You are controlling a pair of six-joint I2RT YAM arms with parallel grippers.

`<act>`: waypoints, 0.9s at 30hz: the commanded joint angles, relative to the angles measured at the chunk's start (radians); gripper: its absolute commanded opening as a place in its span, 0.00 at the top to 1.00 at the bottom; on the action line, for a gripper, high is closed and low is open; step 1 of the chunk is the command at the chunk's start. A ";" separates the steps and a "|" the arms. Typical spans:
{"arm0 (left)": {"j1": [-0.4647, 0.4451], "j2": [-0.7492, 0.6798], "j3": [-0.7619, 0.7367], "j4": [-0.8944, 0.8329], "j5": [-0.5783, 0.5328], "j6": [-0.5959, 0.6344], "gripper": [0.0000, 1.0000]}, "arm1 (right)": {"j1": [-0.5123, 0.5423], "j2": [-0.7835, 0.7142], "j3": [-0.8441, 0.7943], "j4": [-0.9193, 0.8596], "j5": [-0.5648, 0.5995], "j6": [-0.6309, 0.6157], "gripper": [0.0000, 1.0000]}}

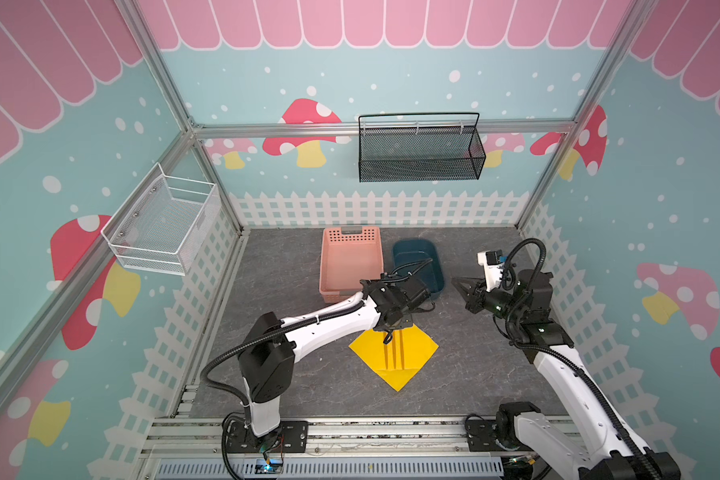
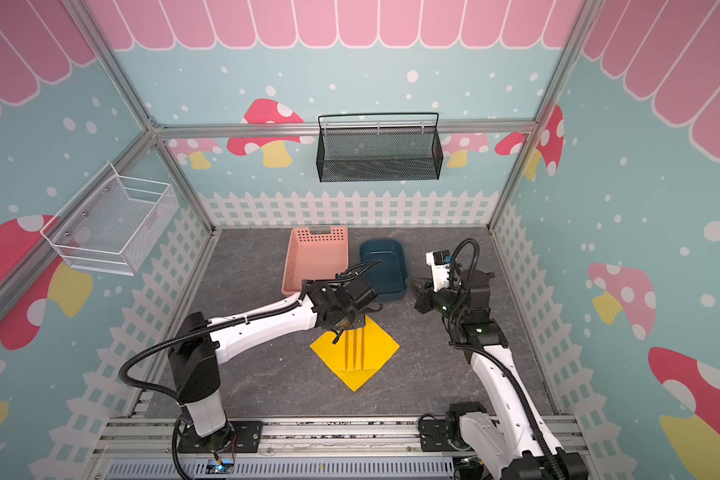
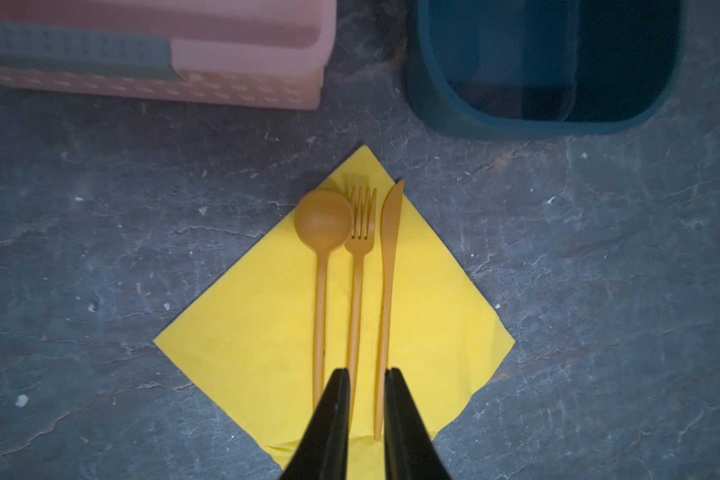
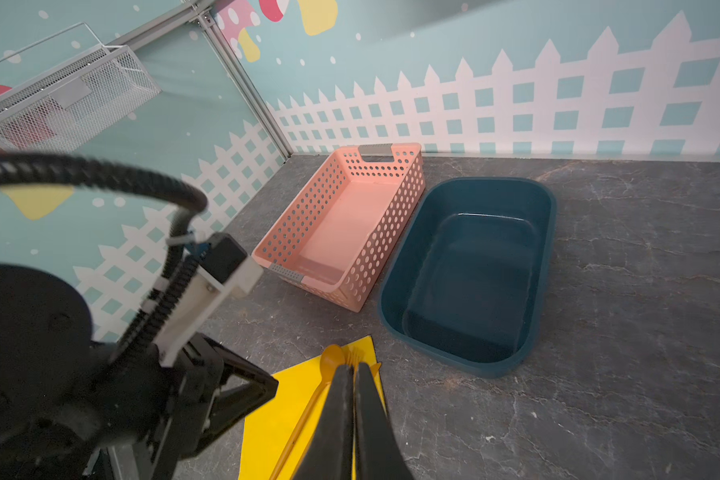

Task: Place the utensils on the paper napkin and roll it up
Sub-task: 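Open the left gripper and lift it away from the knife, then move the right gripper over the napkin while the left gripper draws back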

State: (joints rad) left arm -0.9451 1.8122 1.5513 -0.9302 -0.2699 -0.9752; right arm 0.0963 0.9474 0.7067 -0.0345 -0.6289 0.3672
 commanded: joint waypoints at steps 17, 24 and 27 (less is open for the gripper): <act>0.442 -0.376 -0.295 0.083 0.176 0.436 0.80 | 0.406 0.359 0.051 -0.109 0.321 0.235 0.91; 0.651 -0.417 -0.360 0.136 0.317 0.599 0.80 | 0.471 0.562 0.176 -0.249 0.348 0.268 0.86; 0.724 -0.420 -0.390 0.174 0.369 0.616 0.80 | 0.506 0.635 0.246 -0.325 0.407 0.286 0.85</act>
State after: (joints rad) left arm -0.2668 1.4113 1.1896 -0.8062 0.0143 -0.4400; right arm 0.5720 1.5341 0.8902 -0.2527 -0.2852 0.6197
